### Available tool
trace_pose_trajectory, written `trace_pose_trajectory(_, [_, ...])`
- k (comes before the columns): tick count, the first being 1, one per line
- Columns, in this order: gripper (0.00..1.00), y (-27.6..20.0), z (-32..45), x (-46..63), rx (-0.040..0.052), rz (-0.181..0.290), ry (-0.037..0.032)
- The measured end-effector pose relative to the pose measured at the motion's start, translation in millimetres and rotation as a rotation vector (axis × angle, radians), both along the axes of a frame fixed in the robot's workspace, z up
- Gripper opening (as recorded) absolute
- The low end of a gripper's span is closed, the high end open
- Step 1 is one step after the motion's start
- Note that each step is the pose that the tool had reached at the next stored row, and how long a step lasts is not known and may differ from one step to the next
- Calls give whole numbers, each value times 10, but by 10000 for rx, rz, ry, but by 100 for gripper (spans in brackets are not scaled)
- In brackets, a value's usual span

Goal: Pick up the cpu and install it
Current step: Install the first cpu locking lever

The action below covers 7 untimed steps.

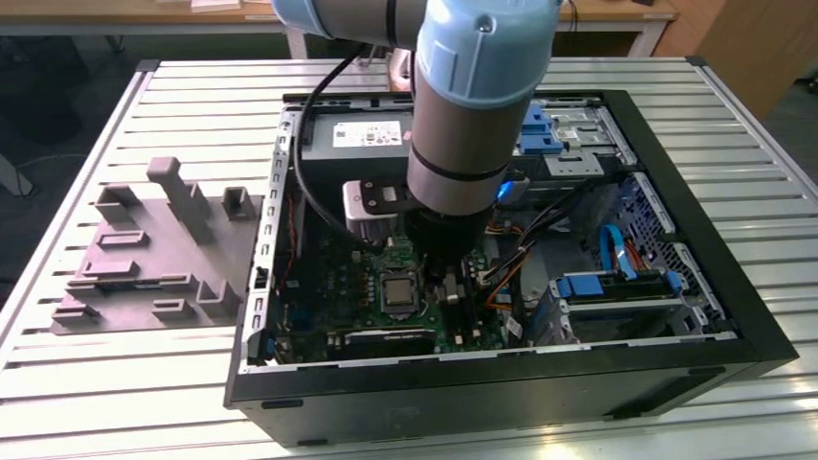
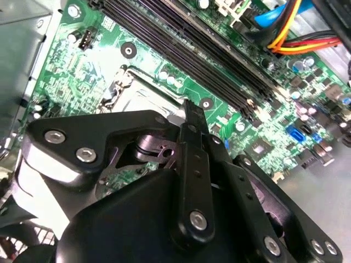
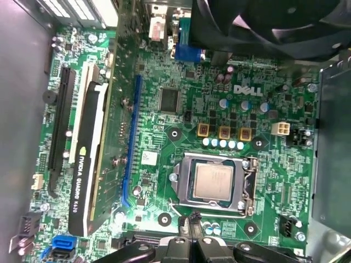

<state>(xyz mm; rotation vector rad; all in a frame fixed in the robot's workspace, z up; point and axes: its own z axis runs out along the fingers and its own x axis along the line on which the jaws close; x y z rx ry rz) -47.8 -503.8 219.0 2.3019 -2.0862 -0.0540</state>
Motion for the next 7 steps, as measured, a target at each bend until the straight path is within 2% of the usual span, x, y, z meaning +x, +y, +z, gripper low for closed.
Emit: trace_pose_trajectory(7, [11, 0, 8, 0, 0, 0, 0])
